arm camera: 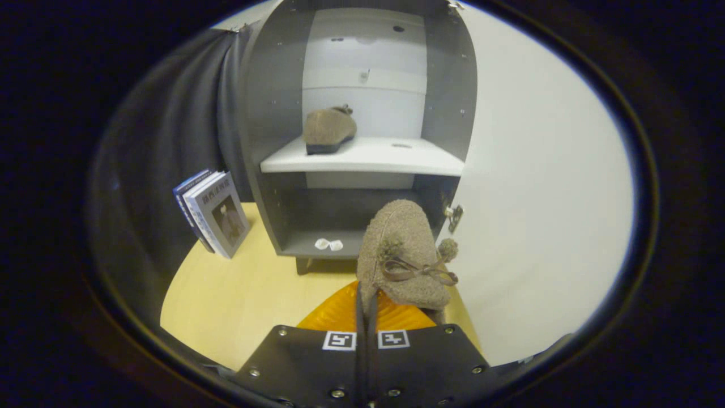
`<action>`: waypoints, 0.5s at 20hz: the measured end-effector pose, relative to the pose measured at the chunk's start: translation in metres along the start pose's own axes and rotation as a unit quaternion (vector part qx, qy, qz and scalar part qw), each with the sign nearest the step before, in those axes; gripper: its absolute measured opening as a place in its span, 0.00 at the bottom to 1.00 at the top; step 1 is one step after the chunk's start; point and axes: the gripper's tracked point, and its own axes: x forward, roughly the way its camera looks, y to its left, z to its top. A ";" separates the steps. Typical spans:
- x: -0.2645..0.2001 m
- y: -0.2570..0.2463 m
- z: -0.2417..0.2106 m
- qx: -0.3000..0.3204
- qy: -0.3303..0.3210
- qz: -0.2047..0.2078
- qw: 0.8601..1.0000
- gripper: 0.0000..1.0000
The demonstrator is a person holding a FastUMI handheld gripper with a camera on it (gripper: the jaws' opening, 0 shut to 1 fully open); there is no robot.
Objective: Open the shoe cabinet door, grab the shoes and put them into the shoe cabinet, then close the shoe cabinet door.
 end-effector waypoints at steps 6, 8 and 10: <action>0.032 -0.003 0.086 -0.022 -0.042 0.011 0.999 0.00; 0.052 -0.001 0.109 -0.037 -0.052 0.021 0.998 0.00; 0.074 -0.005 0.127 -0.049 -0.057 0.026 0.997 0.00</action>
